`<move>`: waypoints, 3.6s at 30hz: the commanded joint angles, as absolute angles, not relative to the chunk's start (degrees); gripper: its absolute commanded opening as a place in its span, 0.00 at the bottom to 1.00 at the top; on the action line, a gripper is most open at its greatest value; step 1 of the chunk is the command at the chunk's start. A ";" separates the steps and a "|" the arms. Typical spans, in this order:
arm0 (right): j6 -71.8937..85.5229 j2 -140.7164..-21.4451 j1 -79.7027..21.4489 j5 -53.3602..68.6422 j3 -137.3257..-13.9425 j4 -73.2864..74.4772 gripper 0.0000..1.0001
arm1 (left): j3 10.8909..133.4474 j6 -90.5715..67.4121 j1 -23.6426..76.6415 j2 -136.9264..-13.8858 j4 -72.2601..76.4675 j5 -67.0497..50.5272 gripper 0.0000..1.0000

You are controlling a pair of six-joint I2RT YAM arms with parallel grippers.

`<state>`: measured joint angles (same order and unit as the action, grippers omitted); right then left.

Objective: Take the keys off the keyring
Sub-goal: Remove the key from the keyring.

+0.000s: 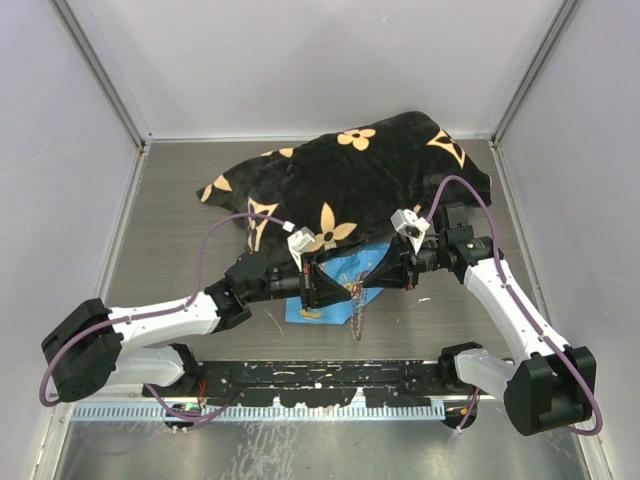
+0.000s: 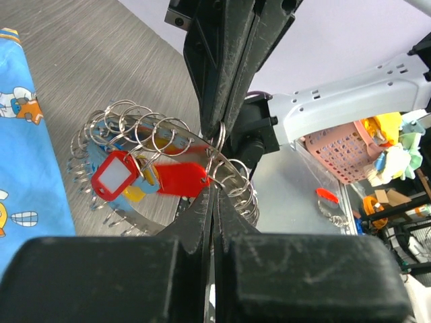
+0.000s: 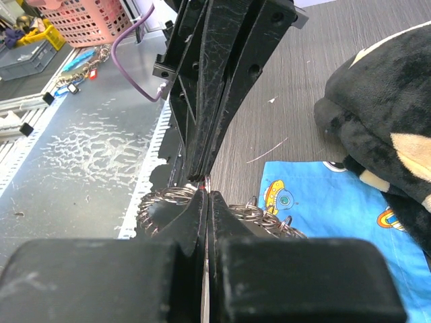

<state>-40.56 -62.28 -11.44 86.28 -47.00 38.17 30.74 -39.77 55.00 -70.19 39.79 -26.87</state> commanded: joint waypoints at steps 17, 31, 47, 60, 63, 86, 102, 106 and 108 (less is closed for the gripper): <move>-40.12 -61.21 -11.40 89.82 -47.35 36.22 0.01 | 30.15 -30.56 56.25 -61.60 37.55 -21.56 0.30; -40.00 -61.09 -11.37 90.18 -47.32 36.22 0.01 | 31.87 -26.18 56.38 -66.40 49.54 -21.23 0.41; -40.05 -61.43 -11.42 90.31 -47.34 36.21 0.01 | 33.03 -28.54 57.31 -72.05 53.09 -22.00 0.33; -40.00 -61.41 -11.39 90.26 -47.28 36.22 0.01 | 34.28 -29.58 57.48 -75.30 53.31 -22.70 0.22; -40.00 -61.38 -11.39 90.26 -47.27 36.17 0.01 | 34.19 -29.60 57.49 -75.41 53.32 -22.73 0.21; -45.71 -61.52 -11.49 84.00 -51.55 43.99 0.33 | 41.84 -20.18 57.48 -67.13 22.06 -26.21 0.00; -58.06 -62.69 -13.92 82.04 -55.92 55.20 0.57 | 69.07 -5.34 54.43 -77.00 -25.16 -40.38 0.00; -56.79 -62.63 -14.12 83.36 -55.30 53.93 0.55 | 73.72 -3.17 54.30 -80.21 -29.73 -41.90 0.00; -55.78 -62.66 -14.36 83.83 -54.92 53.11 0.52 | 74.76 -3.00 54.27 -80.89 -29.80 -42.09 0.00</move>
